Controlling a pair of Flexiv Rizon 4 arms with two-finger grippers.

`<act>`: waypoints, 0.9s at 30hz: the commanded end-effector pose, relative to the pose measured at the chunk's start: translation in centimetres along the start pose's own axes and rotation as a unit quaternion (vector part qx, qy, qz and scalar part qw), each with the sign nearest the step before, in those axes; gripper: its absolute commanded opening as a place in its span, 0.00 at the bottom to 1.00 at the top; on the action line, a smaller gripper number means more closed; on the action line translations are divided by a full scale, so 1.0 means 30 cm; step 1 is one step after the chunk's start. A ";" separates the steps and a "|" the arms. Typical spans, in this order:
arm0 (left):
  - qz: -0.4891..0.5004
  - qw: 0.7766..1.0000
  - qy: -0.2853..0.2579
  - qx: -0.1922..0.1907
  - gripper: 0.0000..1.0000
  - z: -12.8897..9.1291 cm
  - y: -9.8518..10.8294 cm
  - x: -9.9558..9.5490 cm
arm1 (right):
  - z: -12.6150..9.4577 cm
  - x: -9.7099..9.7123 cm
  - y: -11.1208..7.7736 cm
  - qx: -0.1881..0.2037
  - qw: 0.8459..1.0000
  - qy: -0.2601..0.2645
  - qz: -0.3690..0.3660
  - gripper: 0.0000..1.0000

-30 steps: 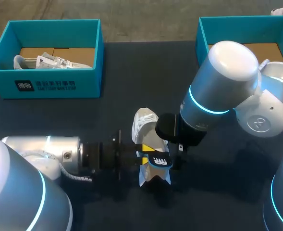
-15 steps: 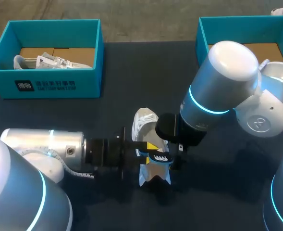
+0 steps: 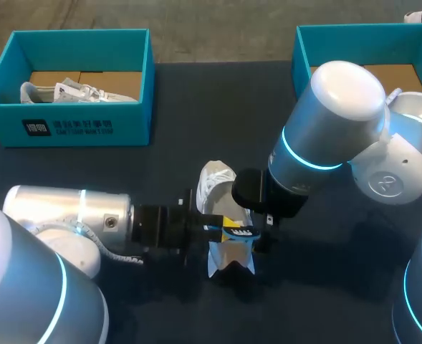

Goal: Take the shoe out of the shoebox, open the shoe tongue, remove and reinsert the insole, then place the shoe into the shoebox

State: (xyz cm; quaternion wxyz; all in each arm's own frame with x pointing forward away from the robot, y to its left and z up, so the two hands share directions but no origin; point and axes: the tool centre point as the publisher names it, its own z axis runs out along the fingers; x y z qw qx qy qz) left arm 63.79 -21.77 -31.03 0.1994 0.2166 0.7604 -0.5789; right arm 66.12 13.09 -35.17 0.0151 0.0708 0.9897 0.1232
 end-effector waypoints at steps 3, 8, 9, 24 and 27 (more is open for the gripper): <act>0.002 1.000 -0.002 0.009 0.00 -0.009 0.020 0.001 | 0.006 0.003 0.003 0.001 1.000 -0.001 0.001 1.00; -0.003 1.000 -0.004 0.009 0.00 -0.008 0.058 -0.004 | 0.006 0.003 0.003 0.001 1.000 -0.001 0.001 1.00; -0.003 1.000 -0.005 0.008 0.00 -0.008 0.063 -0.004 | 0.006 0.003 0.003 0.001 1.000 -0.001 0.001 1.00; 0.001 1.000 -0.004 -0.013 0.00 0.005 0.147 -0.019 | 0.006 0.003 0.003 0.001 1.000 -0.001 0.001 1.00; 0.001 1.000 -0.001 -0.014 0.00 0.007 0.158 -0.020 | 0.006 0.003 0.003 0.001 1.000 -0.001 0.001 1.00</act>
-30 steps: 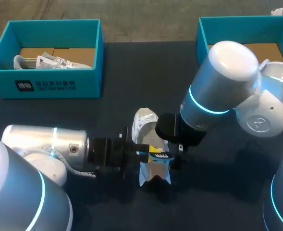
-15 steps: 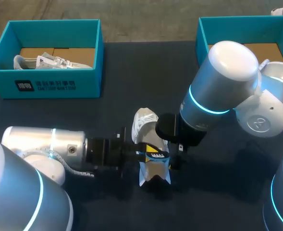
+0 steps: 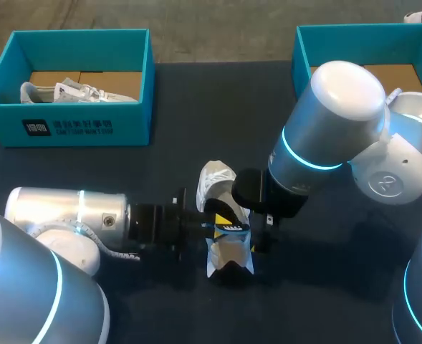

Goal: Take the shoe out of the shoebox, open the shoe tongue, remove and reinsert the insole, then place the shoe into the shoebox

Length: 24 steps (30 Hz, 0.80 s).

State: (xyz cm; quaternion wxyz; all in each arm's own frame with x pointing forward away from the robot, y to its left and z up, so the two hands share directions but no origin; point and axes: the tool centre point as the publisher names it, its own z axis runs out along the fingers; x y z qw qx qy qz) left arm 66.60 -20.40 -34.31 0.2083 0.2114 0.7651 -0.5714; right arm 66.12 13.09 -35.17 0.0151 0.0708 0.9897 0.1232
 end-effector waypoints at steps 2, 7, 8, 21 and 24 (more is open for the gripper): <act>0.008 1.000 0.009 -0.006 0.00 0.020 0.008 -0.005 | 0.006 0.003 0.003 0.001 1.000 -0.001 0.001 1.00; 0.030 0.999 0.013 -0.020 0.00 0.024 0.016 -0.003 | 0.006 0.003 0.003 0.001 1.000 -0.001 0.001 1.00; 0.036 0.999 0.014 -0.025 0.00 0.025 0.017 -0.004 | 0.006 0.003 0.003 0.001 1.000 -0.001 0.001 1.00; 0.008 1.000 0.003 0.004 0.25 0.011 -0.040 0.005 | 0.006 0.003 0.003 0.001 1.000 -0.001 0.001 1.00; 0.005 1.000 -0.001 0.015 0.26 0.008 -0.063 0.003 | 0.006 0.003 0.003 0.001 1.000 -0.001 0.001 1.00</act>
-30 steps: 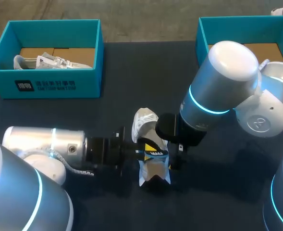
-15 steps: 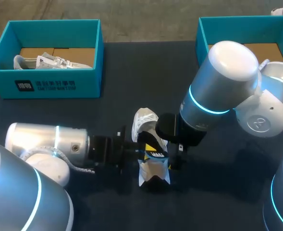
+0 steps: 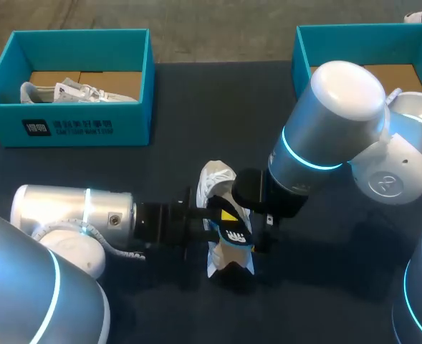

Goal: Take the shoe out of the shoebox, open the shoe tongue, remove and reinsert the insole, then place the shoe into the shoebox

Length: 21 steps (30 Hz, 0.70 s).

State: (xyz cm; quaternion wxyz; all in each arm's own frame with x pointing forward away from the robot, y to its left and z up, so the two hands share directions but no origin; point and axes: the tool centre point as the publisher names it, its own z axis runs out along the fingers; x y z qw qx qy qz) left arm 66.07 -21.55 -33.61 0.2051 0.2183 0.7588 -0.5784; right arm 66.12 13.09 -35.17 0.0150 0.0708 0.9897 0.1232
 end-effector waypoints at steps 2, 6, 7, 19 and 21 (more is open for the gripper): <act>0.003 1.000 -0.005 0.010 0.25 -0.024 -0.040 0.006 | 0.006 0.003 0.003 0.001 1.000 -0.001 0.001 1.00; 0.008 1.000 -0.005 0.014 0.24 -0.027 -0.056 0.004 | 0.006 0.003 0.003 0.001 1.000 -0.001 0.001 1.00; 0.011 1.000 -0.004 0.013 0.24 -0.027 -0.058 0.004 | 0.006 0.003 0.003 0.001 1.000 -0.001 0.001 1.00; 0.041 0.999 0.003 0.021 0.00 -0.027 -0.071 0.027 | 0.006 0.003 0.003 0.001 1.000 -0.001 0.001 1.00; 0.043 0.999 0.006 0.024 0.00 -0.029 -0.064 0.031 | 0.006 0.003 0.003 0.001 1.000 -0.001 0.001 1.00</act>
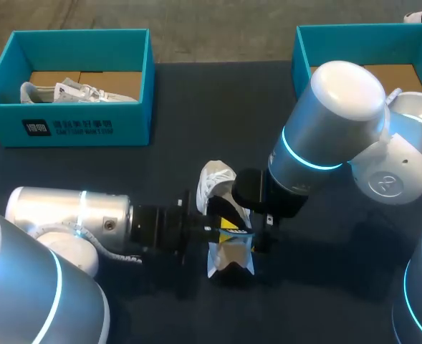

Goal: Take the shoe out of the shoebox, open the shoe tongue, remove and reinsert the insole, then place the shoe into the shoebox

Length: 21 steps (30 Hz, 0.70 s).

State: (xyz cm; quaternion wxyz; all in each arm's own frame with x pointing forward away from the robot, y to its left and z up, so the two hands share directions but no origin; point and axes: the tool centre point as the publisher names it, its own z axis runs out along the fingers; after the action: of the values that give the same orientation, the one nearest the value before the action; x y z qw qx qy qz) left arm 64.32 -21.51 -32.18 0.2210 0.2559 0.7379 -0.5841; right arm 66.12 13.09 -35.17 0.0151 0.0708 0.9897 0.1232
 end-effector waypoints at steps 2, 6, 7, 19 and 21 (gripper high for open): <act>0.006 1.000 0.005 0.002 0.00 -0.013 0.017 0.012 | 0.006 0.003 0.003 0.001 1.000 -0.001 0.001 1.00; 0.024 1.000 0.006 -0.011 0.00 -0.015 0.047 0.000 | 0.006 0.003 0.003 0.001 1.000 -0.001 0.001 1.00; 0.031 0.999 0.009 -0.016 0.00 -0.014 0.052 0.000 | 0.006 0.003 0.003 0.001 1.000 -0.001 0.001 1.00; 0.059 0.997 0.013 -0.051 0.00 0.004 0.114 -0.016 | 0.006 0.003 0.003 0.001 1.000 -0.001 0.001 1.00; 0.058 0.997 0.013 -0.055 0.00 0.006 0.124 -0.020 | 0.006 0.003 0.003 0.001 1.000 -0.001 0.001 1.00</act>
State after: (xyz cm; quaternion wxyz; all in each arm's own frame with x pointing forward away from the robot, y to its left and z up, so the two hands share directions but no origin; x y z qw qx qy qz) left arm 66.86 -20.34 -34.47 0.2601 0.2938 0.7518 -0.5299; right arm 66.12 13.09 -35.17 0.0151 0.0708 0.9897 0.1232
